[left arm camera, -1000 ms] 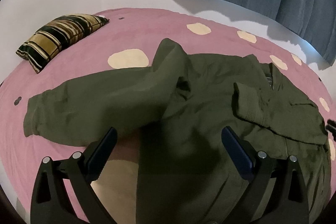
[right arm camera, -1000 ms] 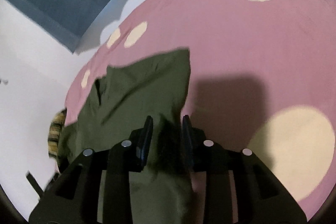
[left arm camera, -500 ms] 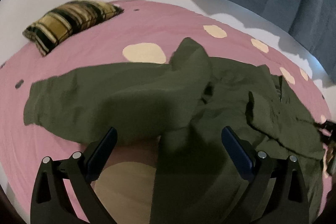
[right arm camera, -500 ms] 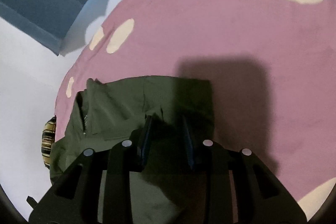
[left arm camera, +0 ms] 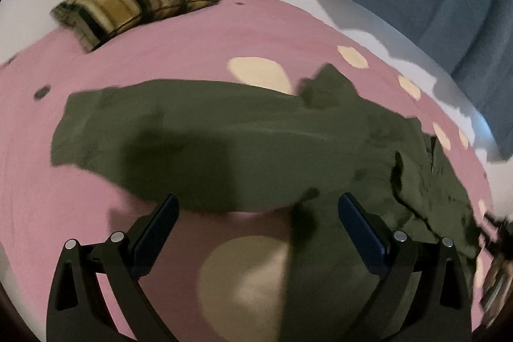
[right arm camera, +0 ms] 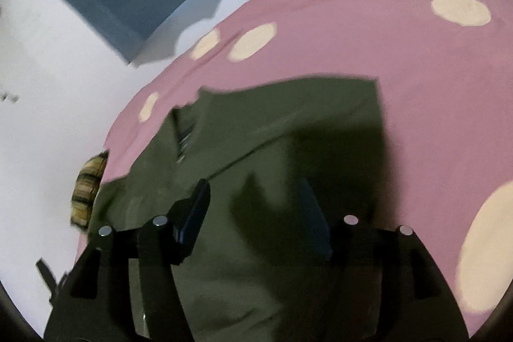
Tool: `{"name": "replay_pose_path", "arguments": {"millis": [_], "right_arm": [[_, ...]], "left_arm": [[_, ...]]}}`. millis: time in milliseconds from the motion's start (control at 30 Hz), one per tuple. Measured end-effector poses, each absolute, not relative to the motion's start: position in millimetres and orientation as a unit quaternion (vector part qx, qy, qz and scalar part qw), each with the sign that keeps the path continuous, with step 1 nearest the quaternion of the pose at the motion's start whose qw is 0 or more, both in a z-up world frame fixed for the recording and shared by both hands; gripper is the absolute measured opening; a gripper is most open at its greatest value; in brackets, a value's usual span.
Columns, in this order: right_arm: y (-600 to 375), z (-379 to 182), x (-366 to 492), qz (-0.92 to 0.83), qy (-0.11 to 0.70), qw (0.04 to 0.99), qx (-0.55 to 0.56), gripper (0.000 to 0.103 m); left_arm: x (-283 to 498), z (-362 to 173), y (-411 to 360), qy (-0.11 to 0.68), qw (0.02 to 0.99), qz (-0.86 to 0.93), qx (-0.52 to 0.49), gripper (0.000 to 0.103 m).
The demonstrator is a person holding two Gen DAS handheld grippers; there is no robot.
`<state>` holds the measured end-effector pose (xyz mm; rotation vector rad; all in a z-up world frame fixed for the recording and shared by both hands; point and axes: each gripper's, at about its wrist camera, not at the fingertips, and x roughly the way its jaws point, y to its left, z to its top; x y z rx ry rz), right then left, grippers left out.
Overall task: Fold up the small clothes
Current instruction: 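Grasp the other sleeve's ribbed cuff with the left gripper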
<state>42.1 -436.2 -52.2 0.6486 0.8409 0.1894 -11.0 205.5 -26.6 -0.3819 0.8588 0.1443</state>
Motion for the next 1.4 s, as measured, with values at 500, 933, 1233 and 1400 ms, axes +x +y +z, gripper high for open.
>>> {"name": "replay_pose_path", "arguments": {"millis": [500,933,1233,1400], "right_arm": [[-364,-50,12,0.146,0.405,0.855,0.289,0.064],[-347,-56,7,0.147,0.412,0.851,0.292,0.065],[-340,-54,5,0.158,0.406,0.850,0.295,0.070],[-340,-55,2,0.159,0.406,0.848,0.300,0.070]], "left_arm": [[-37,-65,370,0.344,0.848,0.087,-0.395,0.098],[-40,-66,379,0.328,0.831,0.057,-0.446,0.098],[-18,-73,373,0.320,0.789,0.128,-0.509,0.098],[-9,-73,379,0.315,0.778,0.169,-0.517,0.091]]}}
